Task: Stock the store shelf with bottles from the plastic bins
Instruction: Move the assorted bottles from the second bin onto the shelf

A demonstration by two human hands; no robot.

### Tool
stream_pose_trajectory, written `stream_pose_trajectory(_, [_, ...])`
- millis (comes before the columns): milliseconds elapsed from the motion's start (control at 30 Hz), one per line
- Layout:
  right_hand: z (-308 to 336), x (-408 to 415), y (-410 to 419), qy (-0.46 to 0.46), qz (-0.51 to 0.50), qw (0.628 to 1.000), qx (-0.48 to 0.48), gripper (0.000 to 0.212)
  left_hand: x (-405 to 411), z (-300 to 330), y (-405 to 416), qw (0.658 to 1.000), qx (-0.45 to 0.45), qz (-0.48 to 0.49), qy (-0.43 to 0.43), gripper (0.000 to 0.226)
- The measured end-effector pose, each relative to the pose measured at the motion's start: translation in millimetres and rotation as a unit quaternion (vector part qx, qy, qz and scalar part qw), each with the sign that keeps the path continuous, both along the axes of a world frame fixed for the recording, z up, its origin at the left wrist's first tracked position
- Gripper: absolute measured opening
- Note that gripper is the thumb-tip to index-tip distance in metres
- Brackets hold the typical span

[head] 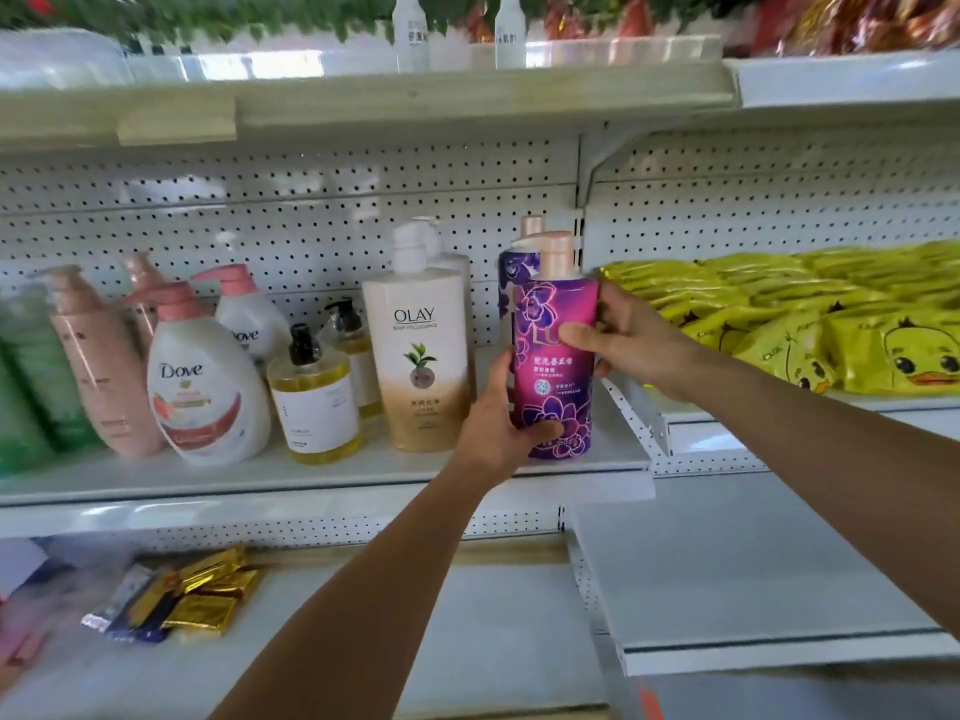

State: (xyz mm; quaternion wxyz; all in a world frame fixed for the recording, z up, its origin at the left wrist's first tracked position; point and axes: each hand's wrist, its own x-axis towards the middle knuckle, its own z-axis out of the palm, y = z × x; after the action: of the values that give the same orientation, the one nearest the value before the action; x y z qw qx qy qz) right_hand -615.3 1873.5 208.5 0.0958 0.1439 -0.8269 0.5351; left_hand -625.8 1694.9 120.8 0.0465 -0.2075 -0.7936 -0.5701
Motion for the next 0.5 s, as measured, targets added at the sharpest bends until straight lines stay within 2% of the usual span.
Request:
stream_pose_trajectory(200, [3.0, -24.2, 7.1, 0.008, -0.006, 0.999, 0.039, 0.049, -16.4, 0.7, 9.8, 1.0, 0.002, 0.017, 0.021, 0.102])
stream_pose_trajectory(500, [6.9, -47.4, 13.4, -0.017, -0.022, 0.999, 0.047, 0.052, -37.2, 4.6, 23.3, 1.0, -0.003, 0.028, 0.006, 0.103])
